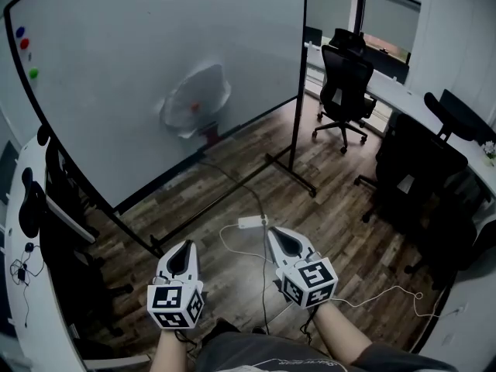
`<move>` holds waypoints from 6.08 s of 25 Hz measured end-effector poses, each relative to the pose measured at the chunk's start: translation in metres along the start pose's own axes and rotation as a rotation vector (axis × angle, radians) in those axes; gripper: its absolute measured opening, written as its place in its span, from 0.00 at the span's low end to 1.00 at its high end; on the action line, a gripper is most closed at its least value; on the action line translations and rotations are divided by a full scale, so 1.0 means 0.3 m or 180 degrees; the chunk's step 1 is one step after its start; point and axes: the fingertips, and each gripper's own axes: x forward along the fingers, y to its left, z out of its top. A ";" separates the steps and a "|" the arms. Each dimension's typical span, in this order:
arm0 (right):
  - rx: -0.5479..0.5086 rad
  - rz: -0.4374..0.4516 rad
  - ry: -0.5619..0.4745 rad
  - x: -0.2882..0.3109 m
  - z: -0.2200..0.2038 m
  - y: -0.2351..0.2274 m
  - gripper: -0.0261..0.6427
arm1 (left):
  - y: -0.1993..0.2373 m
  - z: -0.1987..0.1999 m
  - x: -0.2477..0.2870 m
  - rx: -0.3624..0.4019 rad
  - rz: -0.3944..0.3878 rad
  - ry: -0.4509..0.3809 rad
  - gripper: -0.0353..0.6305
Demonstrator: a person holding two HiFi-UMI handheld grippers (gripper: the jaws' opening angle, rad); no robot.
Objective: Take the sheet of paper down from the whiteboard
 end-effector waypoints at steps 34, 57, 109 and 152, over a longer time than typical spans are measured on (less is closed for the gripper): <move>-0.0167 0.0234 0.0169 0.828 0.122 -0.246 0.07 | 0.376 0.119 0.804 -0.0204 0.0062 0.0057 0.09; -0.0428 0.0786 0.0255 1.260 0.181 -0.345 0.07 | 0.585 0.137 1.076 -0.0414 0.0596 0.0121 0.09; -0.1765 0.1704 -0.0402 1.698 0.362 -0.254 0.08 | 0.740 0.100 1.427 -0.1342 0.1147 0.0227 0.07; -0.2288 0.1050 -0.0828 1.754 0.371 -0.231 0.22 | 0.662 0.135 1.368 -0.1303 0.1010 0.0168 0.07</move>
